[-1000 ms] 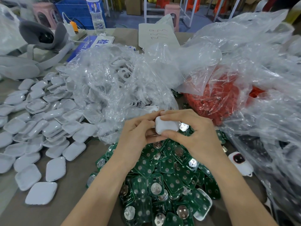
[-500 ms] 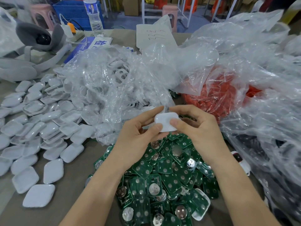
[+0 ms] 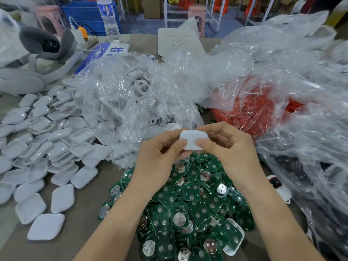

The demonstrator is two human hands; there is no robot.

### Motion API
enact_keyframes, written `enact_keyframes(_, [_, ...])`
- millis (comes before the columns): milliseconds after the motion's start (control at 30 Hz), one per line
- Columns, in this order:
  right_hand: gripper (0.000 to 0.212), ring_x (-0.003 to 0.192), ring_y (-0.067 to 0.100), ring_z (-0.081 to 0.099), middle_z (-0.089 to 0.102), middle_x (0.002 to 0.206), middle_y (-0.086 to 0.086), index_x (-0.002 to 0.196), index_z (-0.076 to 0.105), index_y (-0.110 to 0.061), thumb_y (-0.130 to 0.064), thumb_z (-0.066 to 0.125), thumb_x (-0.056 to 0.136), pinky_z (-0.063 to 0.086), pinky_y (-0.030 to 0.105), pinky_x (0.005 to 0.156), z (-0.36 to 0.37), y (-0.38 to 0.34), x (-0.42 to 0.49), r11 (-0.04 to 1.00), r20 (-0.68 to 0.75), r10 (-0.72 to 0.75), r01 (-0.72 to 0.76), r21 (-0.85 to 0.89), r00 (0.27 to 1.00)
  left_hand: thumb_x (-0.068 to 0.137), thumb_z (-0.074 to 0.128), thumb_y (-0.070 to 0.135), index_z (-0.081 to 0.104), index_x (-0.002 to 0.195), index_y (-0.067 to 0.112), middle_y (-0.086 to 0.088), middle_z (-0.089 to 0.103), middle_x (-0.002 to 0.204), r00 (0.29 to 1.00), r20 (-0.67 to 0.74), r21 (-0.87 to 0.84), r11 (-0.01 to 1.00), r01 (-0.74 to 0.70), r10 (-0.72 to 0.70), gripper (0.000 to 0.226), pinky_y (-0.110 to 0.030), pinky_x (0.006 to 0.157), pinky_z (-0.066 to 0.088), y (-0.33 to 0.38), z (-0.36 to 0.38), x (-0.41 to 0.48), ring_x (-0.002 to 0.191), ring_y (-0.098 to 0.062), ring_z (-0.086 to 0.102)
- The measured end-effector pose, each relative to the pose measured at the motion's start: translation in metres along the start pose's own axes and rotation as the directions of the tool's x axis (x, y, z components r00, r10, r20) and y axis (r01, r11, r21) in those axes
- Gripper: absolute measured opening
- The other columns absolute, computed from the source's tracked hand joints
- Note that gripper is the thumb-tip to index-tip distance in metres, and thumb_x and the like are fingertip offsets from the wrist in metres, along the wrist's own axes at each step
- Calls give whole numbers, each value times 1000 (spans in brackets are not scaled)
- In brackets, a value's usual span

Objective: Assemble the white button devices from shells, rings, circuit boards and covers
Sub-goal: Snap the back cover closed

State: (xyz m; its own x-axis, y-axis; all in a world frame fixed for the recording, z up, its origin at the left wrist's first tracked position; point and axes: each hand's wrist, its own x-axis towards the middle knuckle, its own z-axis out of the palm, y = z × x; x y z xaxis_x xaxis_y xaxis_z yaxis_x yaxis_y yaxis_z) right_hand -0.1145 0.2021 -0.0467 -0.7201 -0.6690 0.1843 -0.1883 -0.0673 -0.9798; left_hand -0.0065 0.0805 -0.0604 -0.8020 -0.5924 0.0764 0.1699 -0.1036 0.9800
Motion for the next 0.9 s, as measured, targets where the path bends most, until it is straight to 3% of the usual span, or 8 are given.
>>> enact_keyframes(167, [21,78,8,67,73,86,-3,89,72,-23,-7,76,76,53,17,69,0,-1,0,1000,6,18,-18,-9,1000,86,63,4,72,96,25,5,77,89,1000,25,-9,1000,-4,5,26,-17,70,57,3,0,-1,85,-14,74])
enact_keyframes(300, [19,82,13,69,74,89,-1,91,74,-22,-9,76,77,56,22,74,0,-3,0,1000,7,17,-17,0,1000,83,66,13,72,101,31,0,77,92,999,33,-15,999,-39,39,26,-21,74,58,5,-1,-3,89,-17,74])
enact_keyframes(500, [22,86,20,68,73,91,3,91,72,-22,-5,75,78,57,27,79,1,-6,-2,1000,34,-25,25,-8,999,79,68,27,72,89,38,2,76,92,995,-2,-6,995,-100,100,16,-23,71,58,8,2,-5,87,-17,74])
enact_keyframes(900, [14,79,12,67,73,86,1,83,69,-18,-7,75,78,55,23,74,2,-5,-4,999,29,-38,39,-32,999,81,67,21,75,87,31,-1,76,97,996,49,-32,997,-72,74,14,-27,75,59,5,-2,-5,91,-20,73])
